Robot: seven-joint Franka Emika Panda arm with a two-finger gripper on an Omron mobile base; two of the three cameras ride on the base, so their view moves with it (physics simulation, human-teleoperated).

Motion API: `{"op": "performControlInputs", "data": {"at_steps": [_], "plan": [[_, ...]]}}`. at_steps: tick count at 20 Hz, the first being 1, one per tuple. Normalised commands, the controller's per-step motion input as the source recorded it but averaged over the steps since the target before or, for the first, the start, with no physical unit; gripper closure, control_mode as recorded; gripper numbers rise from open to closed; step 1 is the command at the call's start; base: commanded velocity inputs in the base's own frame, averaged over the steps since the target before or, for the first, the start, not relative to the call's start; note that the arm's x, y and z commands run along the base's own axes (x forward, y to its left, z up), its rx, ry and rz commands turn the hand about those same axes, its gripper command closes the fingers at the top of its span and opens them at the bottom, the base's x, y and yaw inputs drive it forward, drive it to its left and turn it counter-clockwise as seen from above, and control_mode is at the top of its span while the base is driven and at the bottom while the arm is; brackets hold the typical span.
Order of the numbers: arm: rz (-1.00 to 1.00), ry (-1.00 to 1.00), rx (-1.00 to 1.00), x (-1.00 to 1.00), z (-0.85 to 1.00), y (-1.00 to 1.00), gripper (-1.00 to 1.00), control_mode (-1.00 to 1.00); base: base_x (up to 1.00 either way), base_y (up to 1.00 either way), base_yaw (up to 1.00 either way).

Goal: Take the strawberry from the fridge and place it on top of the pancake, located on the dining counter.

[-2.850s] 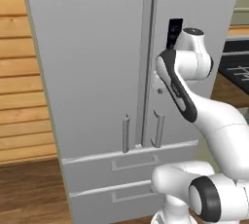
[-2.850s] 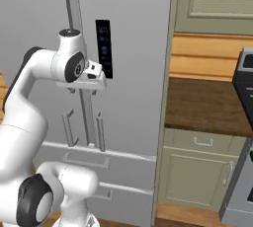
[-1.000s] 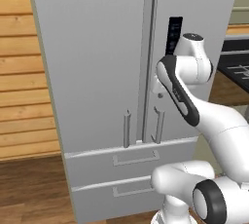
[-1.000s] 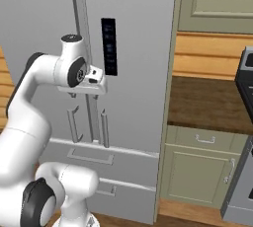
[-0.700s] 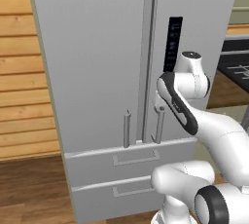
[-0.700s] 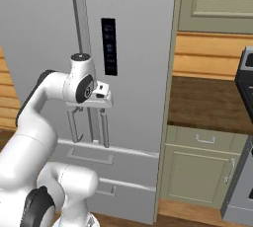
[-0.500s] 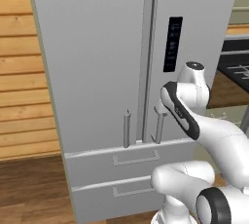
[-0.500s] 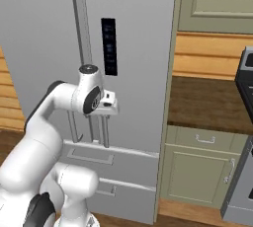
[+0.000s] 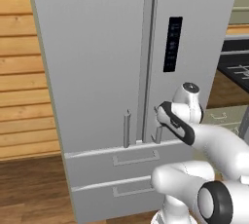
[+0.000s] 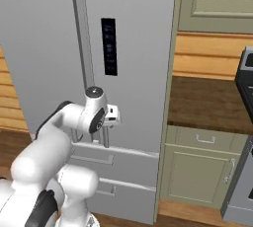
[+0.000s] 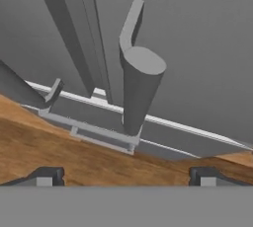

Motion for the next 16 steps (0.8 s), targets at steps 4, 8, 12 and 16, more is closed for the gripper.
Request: {"op": "performControlInputs", "data": {"at_steps": [4, 8, 12, 16], "plan": [[0.00, 0.00, -0.04, 0.51, -0.43, 0.04, -1.00, -1.00, 0.00, 0.00, 0.00], [0.00, 0.00, 0.00, 0.46, -0.13, 0.00, -1.00, -1.00, 0.00, 0.00, 0.00], [0.00, 0.00, 0.00, 0.41, -0.01, 0.00, -1.00, -1.00, 0.00, 0.00, 0.00], [0.00, 0.00, 0.00, 0.24, -0.25, 0.00, -1.00, -1.00, 0.00, 0.00, 0.00]]}}
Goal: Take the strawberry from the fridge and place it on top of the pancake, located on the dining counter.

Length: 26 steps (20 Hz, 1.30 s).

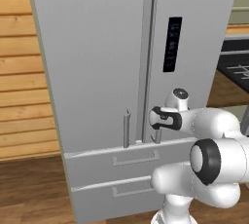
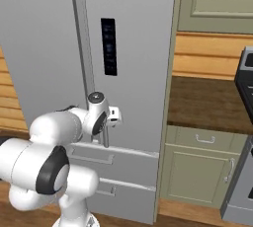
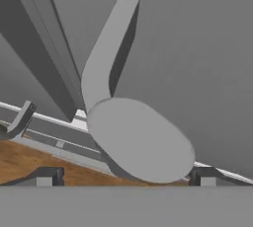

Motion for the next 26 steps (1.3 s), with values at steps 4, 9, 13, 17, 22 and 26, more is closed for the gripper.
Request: {"op": "performControlInputs", "data": {"at_steps": [4, 9, 13, 17, 22, 26], "plan": [[0.00, -0.03, 0.03, 0.00, -0.43, 0.06, -1.00, -1.00, 0.00, 0.00, 0.00], [0.00, -0.11, 0.09, 0.00, -0.50, 0.03, -1.00, -1.00, 0.00, 0.00, 0.00], [0.00, -0.03, 0.11, 0.15, -0.47, 0.14, -1.00, -1.00, 0.00, 0.00, 0.00], [0.00, 0.01, 0.06, 0.44, -0.36, 0.36, 1.00, -1.00, 0.00, 0.00, 0.00], [0.00, 0.00, 0.06, 0.38, -0.38, 0.17, 1.00, -1.00, 0.00, 0.00, 0.00], [0.00, 0.00, 0.00, -0.18, -0.03, -0.07, 1.00, -1.00, 0.00, 0.00, 0.00]]}}
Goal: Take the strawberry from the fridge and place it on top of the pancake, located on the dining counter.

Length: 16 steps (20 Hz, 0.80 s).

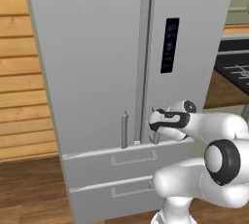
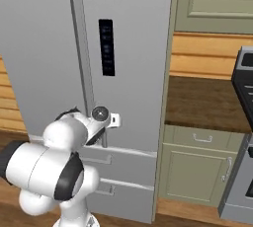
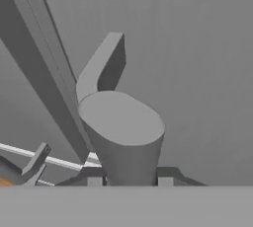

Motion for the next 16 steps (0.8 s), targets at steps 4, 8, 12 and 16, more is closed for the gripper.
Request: {"op": "performControlInputs", "data": {"at_steps": [4, 8, 12, 16], "plan": [[0.00, 0.00, 0.00, -0.98, 0.17, -0.43, 1.00, -1.00, 0.00, 0.00, 0.00], [0.00, 0.00, -0.03, -1.00, 0.12, -0.55, 1.00, -1.00, 0.00, 0.00, 0.00], [0.00, 0.00, -0.04, -1.00, -0.04, -0.58, 1.00, -1.00, 0.00, 0.00, 0.00], [0.00, 0.00, -0.04, -0.96, -0.05, -0.33, 1.00, -1.00, 0.00, 0.00, 0.00]]}}
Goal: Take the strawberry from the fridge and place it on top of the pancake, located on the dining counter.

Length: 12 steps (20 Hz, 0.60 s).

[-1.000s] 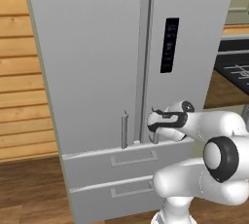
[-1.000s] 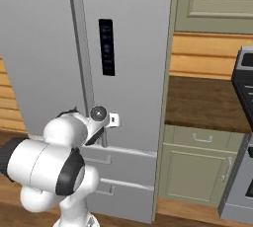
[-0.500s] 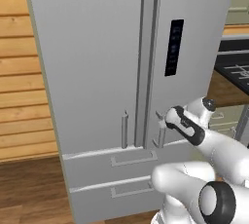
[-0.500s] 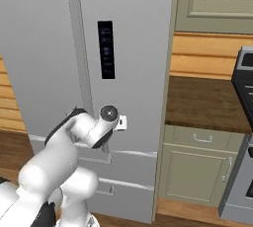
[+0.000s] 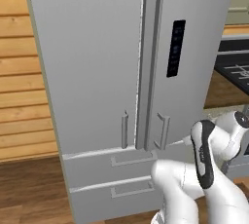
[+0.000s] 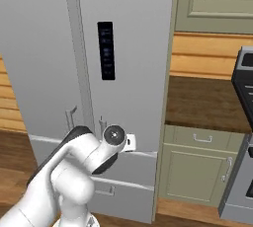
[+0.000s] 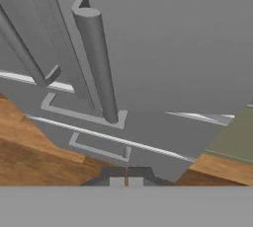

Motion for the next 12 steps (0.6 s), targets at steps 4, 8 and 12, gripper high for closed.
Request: {"op": "performControlInputs", "data": {"at_steps": [4, 8, 12], "plan": [[-0.08, 0.01, -0.20, -0.26, 0.62, 0.69, -1.00, -1.00, 0.00, 0.00, 0.00], [-0.05, 0.04, -0.26, 0.01, 0.99, 1.00, -1.00, -1.00, 0.00, 0.00, 0.00], [0.00, 0.10, -0.32, 0.02, 0.80, 0.97, -1.00, -1.00, 0.00, 0.00, 0.00]]}}
